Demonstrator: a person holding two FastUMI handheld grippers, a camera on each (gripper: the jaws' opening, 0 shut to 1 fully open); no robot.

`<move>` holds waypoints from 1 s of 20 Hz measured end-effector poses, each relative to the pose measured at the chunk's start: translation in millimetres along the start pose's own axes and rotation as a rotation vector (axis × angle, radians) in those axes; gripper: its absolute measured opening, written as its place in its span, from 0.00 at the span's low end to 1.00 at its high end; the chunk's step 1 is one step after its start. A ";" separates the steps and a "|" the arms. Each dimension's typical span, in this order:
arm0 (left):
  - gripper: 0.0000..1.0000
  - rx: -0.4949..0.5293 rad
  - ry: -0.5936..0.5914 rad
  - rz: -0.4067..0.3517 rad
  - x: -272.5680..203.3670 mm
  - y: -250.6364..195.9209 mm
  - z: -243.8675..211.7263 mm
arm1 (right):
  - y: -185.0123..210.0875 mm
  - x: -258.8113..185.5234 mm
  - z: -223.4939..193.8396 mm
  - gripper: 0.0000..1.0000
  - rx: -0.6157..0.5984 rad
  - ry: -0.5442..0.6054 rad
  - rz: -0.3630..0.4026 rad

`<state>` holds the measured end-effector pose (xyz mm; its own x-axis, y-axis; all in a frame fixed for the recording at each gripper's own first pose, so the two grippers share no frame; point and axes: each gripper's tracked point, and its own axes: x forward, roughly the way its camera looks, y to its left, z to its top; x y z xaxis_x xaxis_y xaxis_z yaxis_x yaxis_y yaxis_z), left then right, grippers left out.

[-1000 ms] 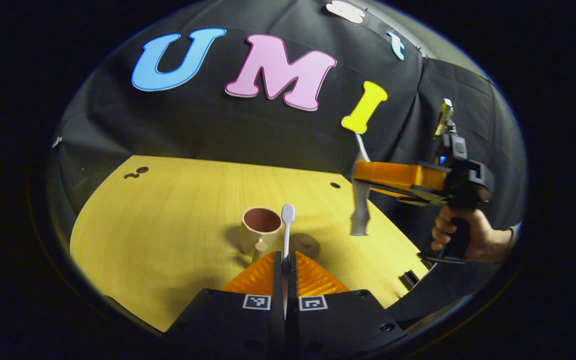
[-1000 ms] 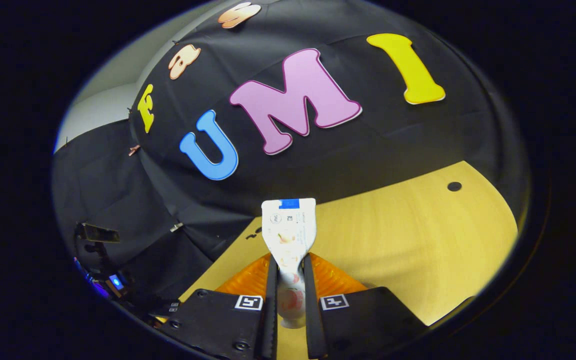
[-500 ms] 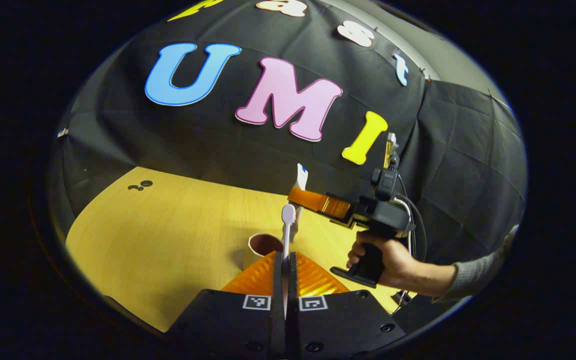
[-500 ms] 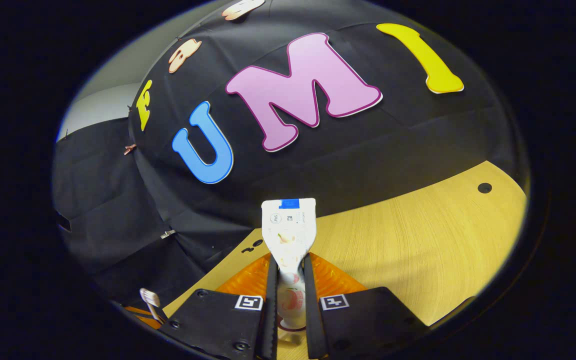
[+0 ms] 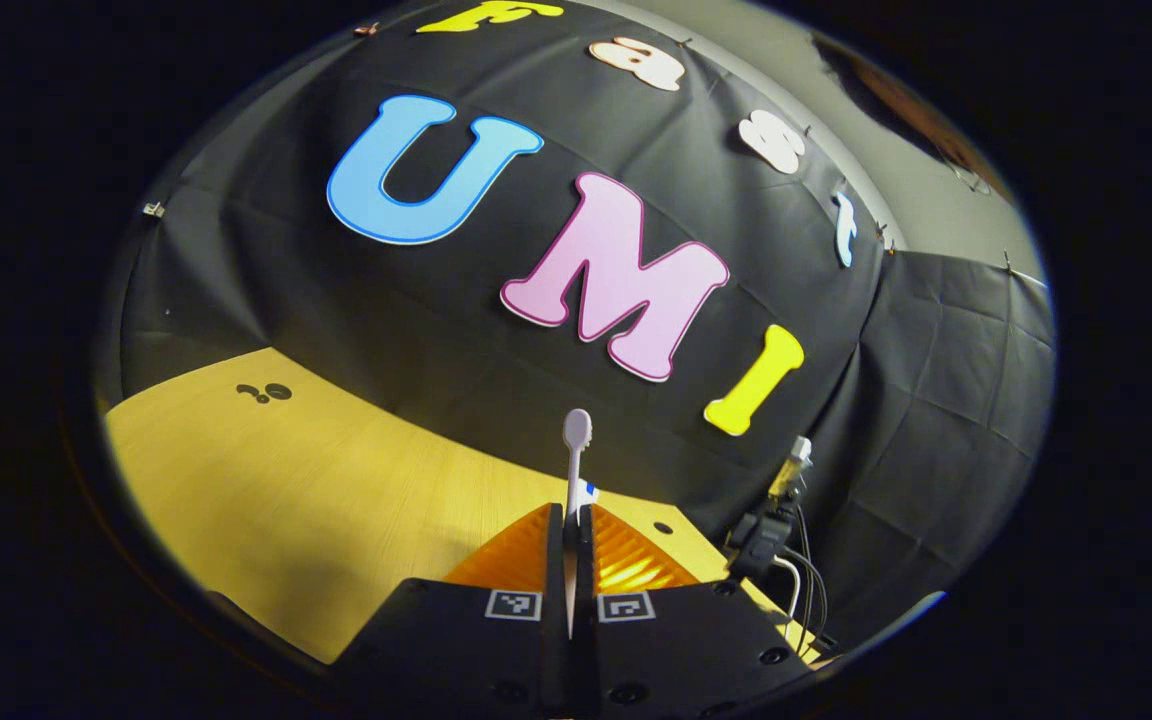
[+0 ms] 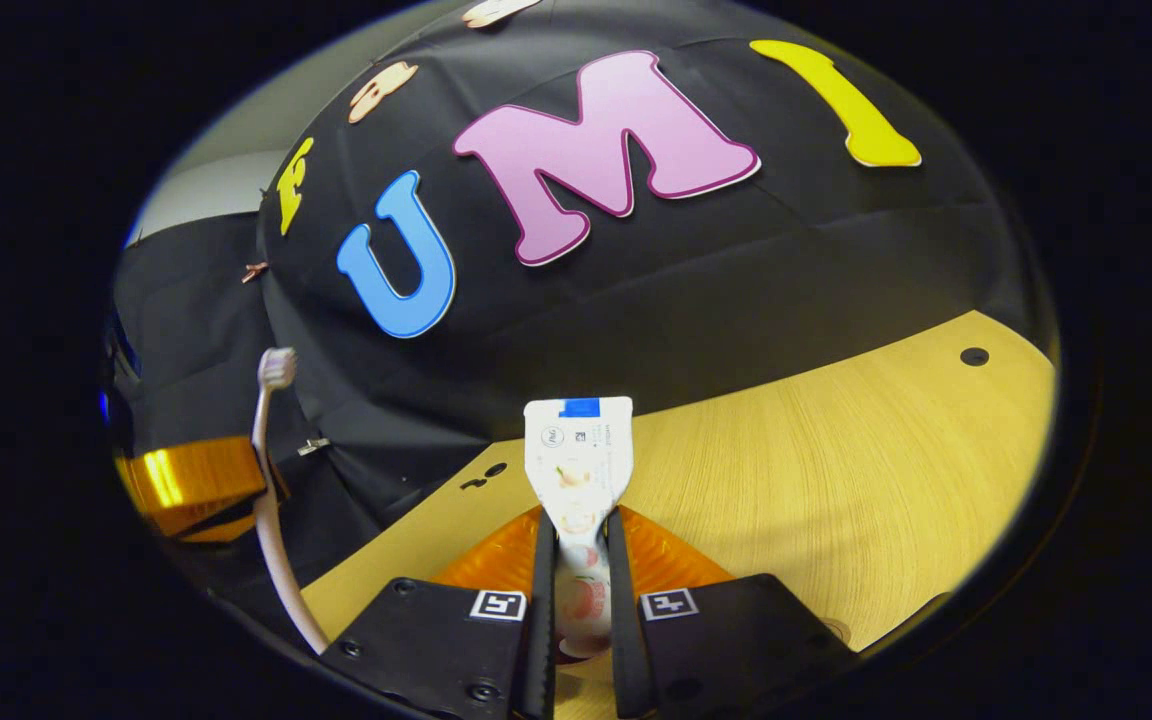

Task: Put the toothbrush and toothpaste on the desktop into the cup, then pick up the cup and place it on the coaster on the desktop.

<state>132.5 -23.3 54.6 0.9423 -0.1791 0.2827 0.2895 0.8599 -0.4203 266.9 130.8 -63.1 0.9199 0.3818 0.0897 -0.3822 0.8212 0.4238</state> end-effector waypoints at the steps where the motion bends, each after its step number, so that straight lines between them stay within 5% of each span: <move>1: 0.06 -0.001 -0.022 0.008 4.5 3.5 3.3 | 1.5 -1.1 -5.9 0.27 -0.025 0.005 -0.001; 7: 0.06 -0.010 -0.111 0.021 30.1 15.8 5.4 | 4.5 -5.7 -29.1 0.27 0.010 0.013 0.013; 8: 0.06 -0.010 -0.121 0.022 34.7 19.0 5.1 | 4.8 -8.2 -28.6 0.37 0.014 0.014 0.009; 10: 0.06 -0.020 -0.148 0.022 40.1 24.4 8.8 | 6.0 -13.5 -24.4 0.41 0.020 0.009 0.009; 11: 0.06 -0.027 -0.160 0.023 43.8 27.1 10.1 | 6.4 -16.6 -21.9 0.54 0.028 0.001 0.011; 14: 0.06 -0.035 -0.182 0.038 54.3 36.9 9.0 | 11.7 -31.4 -0.7 0.58 0.107 -0.039 0.036; 15: 0.06 -0.034 -0.186 0.044 58.2 40.2 9.0 | 12.4 -38.8 8.6 0.49 0.135 -0.058 0.043; 17: 0.06 -0.026 -0.194 0.047 66.9 42.4 5.8 | 11.5 -57.0 25.4 0.58 0.174 -0.090 0.046; 18: 0.06 -0.020 -0.193 0.049 71.9 43.9 1.3 | 9.5 -67.9 31.2 0.48 0.179 -0.097 0.043; 20: 0.06 -0.008 -0.195 0.041 80.0 41.9 -5.8 | 1.4 -92.7 37.1 0.58 0.178 -0.101 0.025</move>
<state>221.0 -4.3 54.6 0.9032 -0.0479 0.4264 0.2541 0.8605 -0.4416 184.4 80.8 -37.3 0.9178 0.3496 0.1883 -0.3918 0.7208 0.5718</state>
